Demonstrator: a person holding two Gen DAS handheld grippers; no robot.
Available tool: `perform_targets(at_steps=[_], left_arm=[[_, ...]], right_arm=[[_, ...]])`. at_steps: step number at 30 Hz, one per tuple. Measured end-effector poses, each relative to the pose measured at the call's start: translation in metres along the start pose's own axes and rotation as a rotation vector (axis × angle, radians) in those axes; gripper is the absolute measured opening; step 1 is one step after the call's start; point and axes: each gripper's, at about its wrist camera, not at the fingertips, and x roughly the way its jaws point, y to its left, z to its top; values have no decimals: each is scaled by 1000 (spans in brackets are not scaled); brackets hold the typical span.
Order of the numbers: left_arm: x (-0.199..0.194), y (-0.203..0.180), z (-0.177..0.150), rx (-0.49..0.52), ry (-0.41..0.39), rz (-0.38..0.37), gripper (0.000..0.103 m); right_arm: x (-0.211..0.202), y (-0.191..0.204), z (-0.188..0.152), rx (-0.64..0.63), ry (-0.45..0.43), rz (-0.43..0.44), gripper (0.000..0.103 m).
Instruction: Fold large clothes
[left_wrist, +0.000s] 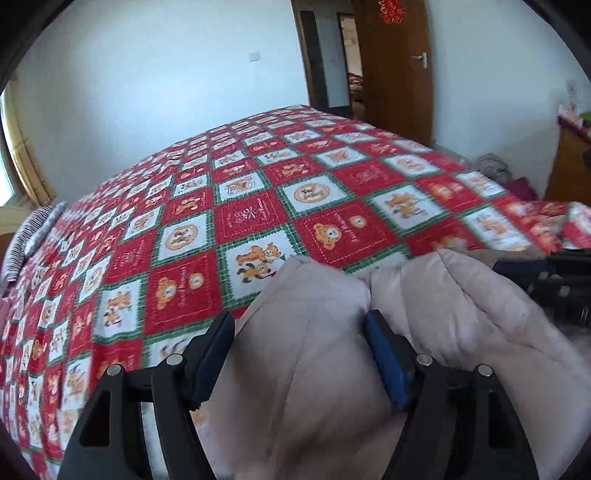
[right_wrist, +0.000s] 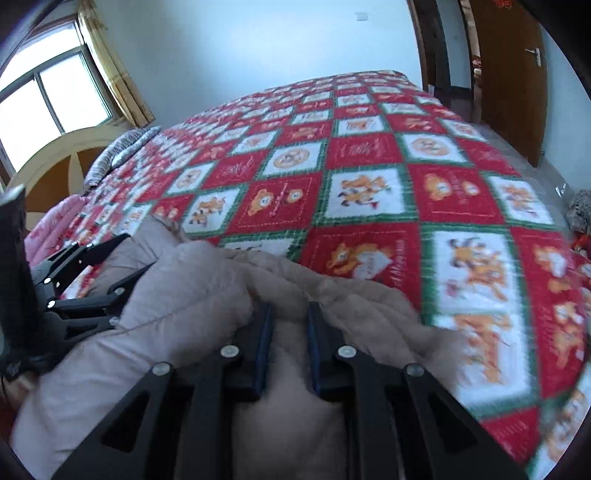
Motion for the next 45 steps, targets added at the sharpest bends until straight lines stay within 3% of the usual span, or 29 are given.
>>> perform_targets(at_steps=[3, 5, 7, 10, 12, 14, 18, 24, 29, 31, 34, 36, 38, 40, 42, 45], left_arm=[[-48, 13, -2, -26, -61, -36, 73], [-76, 16, -9, -36, -93, -90, 73], [-96, 14, -21, -70, -105, -148, 73], [-99, -6, -40, -94, -79, -235, 73], [-93, -27, -50, -41, -55, -225, 73], [-86, -42, -59, -16, -70, -212, 73], [-70, -43, -60, -23, -35, -261, 76], [-51, -46, -66, -16, -43, -240, 82], [-48, -50, -76, -50, -97, -197, 84], [-52, -54, -76, -31, -106, -153, 84], [-69, -51, -75, -3, -107, -113, 86], [-86, -34, -75, -46, -91, -127, 86], [-110, -3, -77, -158, -123, -157, 86], [-129, 36, -80, -316, -149, -176, 90], [-125, 65, -80, -431, -106, -192, 91], [-101, 71, -84, -470, -1, -195, 91]], right_arm=[[-57, 2, -6, -37, -56, -5, 32], [-88, 3, -15, -30, -58, 46, 38], [-103, 9, -26, -21, -45, 108, 47], [-101, 26, -47, -38, 10, 174, 47], [-88, 36, -63, -67, 58, 142, 47], [-75, 40, -79, -76, 81, 43, 47], [-64, 20, -96, 91, 78, 60, 48], [-52, 16, -111, 158, 14, 3, 48], [-52, 27, -129, 173, -134, -78, 47], [-54, 34, -126, 154, -141, -110, 47], [-61, 25, -115, 171, -97, -47, 50], [-77, 16, -108, 196, -73, -5, 54], [-102, 10, -104, 205, -118, -7, 68], [-121, 8, -96, 167, -188, -41, 103], [-124, 7, -84, 132, -198, -63, 103], [-102, 2, -68, 95, -117, -57, 103]])
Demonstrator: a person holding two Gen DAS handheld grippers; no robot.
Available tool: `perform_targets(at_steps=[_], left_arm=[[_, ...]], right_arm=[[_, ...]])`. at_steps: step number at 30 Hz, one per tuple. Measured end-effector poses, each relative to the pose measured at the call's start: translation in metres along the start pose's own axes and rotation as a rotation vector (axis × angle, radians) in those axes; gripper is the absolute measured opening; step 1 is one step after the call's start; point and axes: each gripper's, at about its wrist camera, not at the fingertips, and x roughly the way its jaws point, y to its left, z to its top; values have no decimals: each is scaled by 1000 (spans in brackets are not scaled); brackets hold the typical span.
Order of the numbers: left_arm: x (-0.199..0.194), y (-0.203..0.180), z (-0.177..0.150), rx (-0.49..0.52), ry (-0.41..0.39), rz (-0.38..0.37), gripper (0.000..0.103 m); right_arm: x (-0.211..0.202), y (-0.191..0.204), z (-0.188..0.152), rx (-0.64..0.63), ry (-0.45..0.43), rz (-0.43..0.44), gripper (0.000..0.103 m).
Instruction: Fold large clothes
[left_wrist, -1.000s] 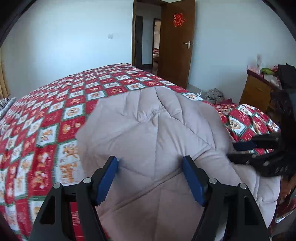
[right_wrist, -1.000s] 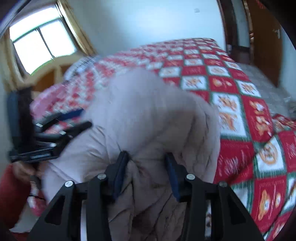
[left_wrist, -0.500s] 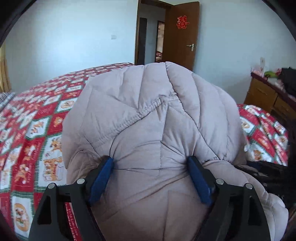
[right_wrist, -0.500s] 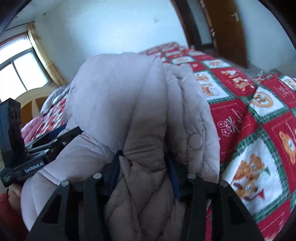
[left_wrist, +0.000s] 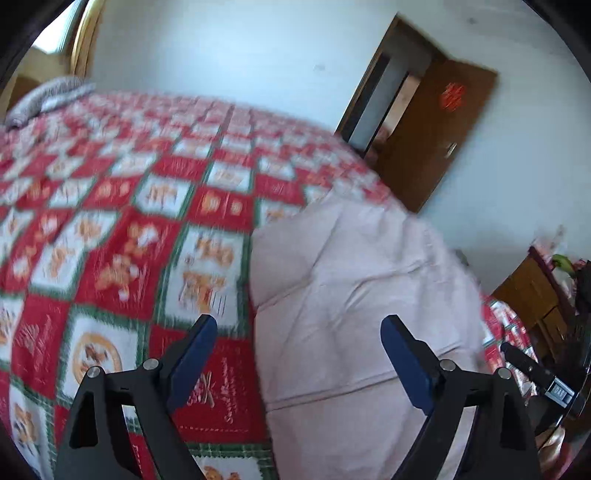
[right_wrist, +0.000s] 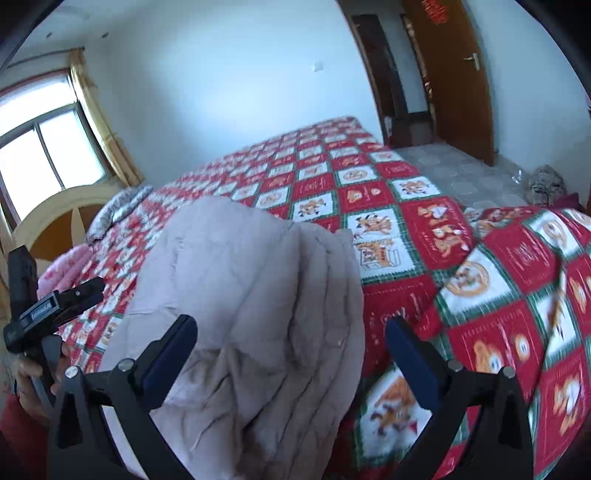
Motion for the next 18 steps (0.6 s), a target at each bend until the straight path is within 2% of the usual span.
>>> perform_targets(at_steps=[3, 6, 10, 14, 18], left_arm=[[19, -10, -13, 36, 37, 13, 91], [25, -15, -24, 40, 16, 37, 92], [24, -25, -26, 85, -10, 103, 96], [19, -31, -27, 149, -40, 155, 96], [21, -33, -22, 205, -38, 209, 97]], right_arm=[[29, -6, 3, -21, 63, -28, 103], [50, -15, 2, 6, 106, 16, 103], [54, -25, -9, 50, 114, 87, 103], [65, -40, -16, 155, 160, 192, 103], [66, -38, -10, 129, 189, 207, 103]])
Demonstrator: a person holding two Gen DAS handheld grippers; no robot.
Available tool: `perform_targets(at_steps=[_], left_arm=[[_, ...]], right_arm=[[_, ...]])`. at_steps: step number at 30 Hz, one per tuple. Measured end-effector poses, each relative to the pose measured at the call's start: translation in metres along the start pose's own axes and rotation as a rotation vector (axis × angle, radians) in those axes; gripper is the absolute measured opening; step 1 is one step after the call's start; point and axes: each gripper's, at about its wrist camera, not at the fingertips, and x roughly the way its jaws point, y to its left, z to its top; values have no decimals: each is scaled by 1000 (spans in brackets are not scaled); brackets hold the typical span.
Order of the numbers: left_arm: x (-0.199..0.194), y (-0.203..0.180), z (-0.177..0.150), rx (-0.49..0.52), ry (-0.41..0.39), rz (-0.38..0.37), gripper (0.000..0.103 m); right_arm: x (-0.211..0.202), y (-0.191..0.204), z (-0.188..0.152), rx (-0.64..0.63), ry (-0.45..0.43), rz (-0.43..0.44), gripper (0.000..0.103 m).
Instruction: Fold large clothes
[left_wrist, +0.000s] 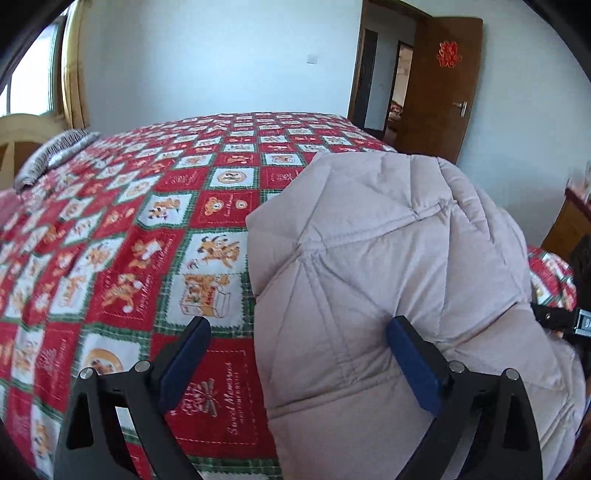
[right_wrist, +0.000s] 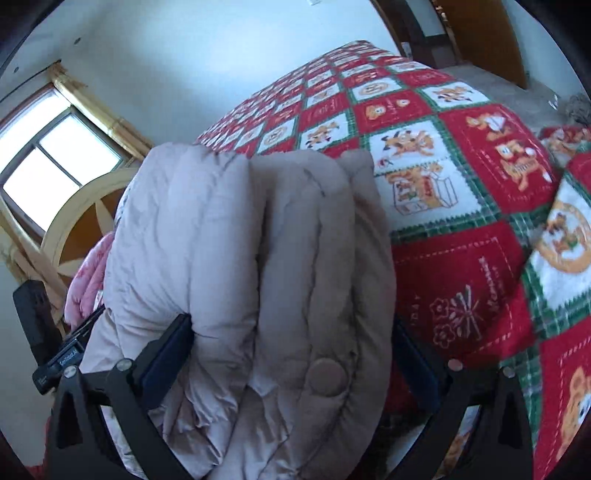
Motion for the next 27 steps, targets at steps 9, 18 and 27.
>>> perform_targets(at_steps=[9, 18, 27], left_arm=[[-1, 1, 1, 9, 4, 23, 97], [2, 64, -12, -311, 36, -259, 97], [38, 44, -15, -381, 144, -562, 99]], right_arm=[[10, 5, -4, -23, -25, 24, 103], [11, 1, -4, -2, -31, 51, 103], [11, -6, -3, 24, -31, 69, 103]])
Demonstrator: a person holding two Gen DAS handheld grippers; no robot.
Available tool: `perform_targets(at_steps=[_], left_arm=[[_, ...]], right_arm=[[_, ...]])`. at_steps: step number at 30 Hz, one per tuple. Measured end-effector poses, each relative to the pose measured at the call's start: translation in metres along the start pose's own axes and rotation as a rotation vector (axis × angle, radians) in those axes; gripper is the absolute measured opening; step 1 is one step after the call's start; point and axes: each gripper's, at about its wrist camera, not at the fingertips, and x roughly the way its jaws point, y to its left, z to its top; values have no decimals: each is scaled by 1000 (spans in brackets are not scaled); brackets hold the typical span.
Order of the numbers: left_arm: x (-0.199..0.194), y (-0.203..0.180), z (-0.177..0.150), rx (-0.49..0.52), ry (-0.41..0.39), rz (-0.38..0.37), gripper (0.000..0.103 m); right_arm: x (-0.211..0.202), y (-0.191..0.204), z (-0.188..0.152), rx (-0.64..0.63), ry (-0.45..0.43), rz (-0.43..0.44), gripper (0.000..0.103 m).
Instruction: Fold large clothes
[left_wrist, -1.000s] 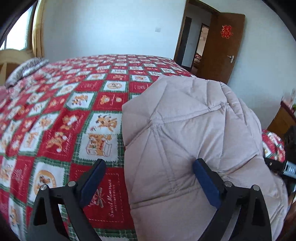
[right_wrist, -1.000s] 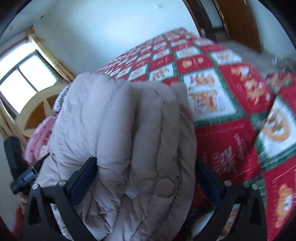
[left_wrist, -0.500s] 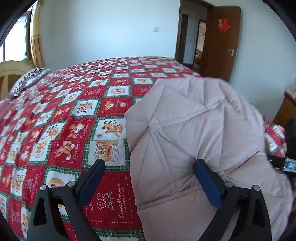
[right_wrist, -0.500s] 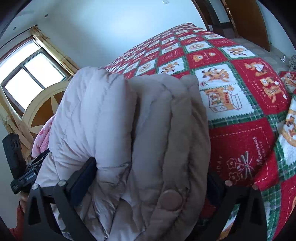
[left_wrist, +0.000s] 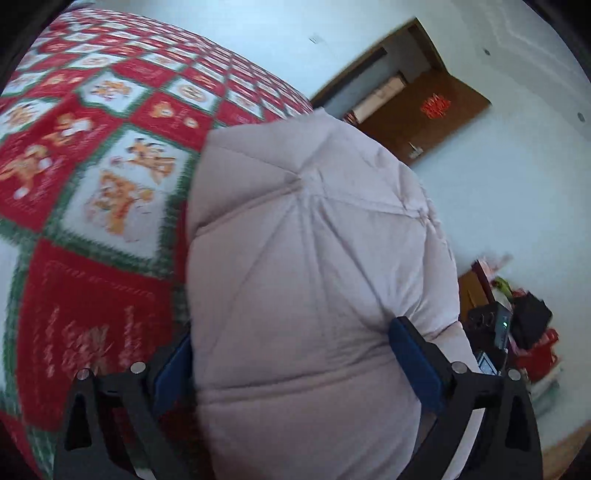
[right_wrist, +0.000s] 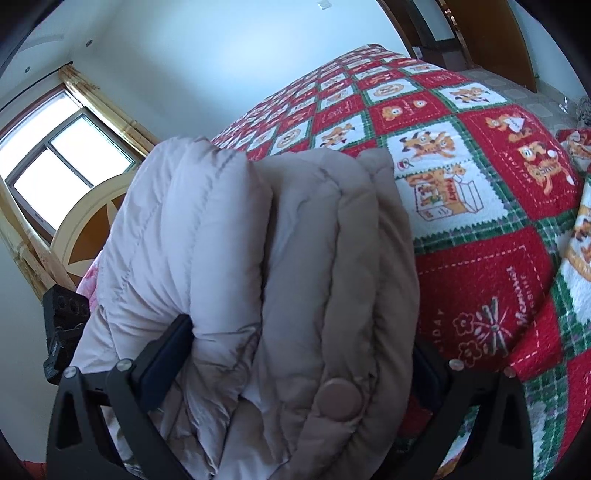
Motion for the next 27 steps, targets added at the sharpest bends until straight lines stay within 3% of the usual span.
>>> perform_targets(at_steps=[3, 6, 10, 14, 22, 27], left_arm=[[12, 9, 9, -24, 71, -70, 101], [21, 4, 9, 33, 100, -68, 101], [26, -3, 6, 116, 88, -62, 101], [22, -5, 2, 127, 66, -58, 98], [-3, -8, -14, 130, 22, -45, 87], [-6, 0, -10, 125, 34, -42, 87]], right_arm=[[3, 0, 3, -4, 25, 6, 103], [11, 5, 7, -37, 64, 1, 103], [24, 19, 11, -104, 114, -58, 103], [29, 38, 8, -148, 161, -120, 102], [10, 80, -19, -244, 38, -225, 66], [12, 81, -21, -252, 17, -255, 68]])
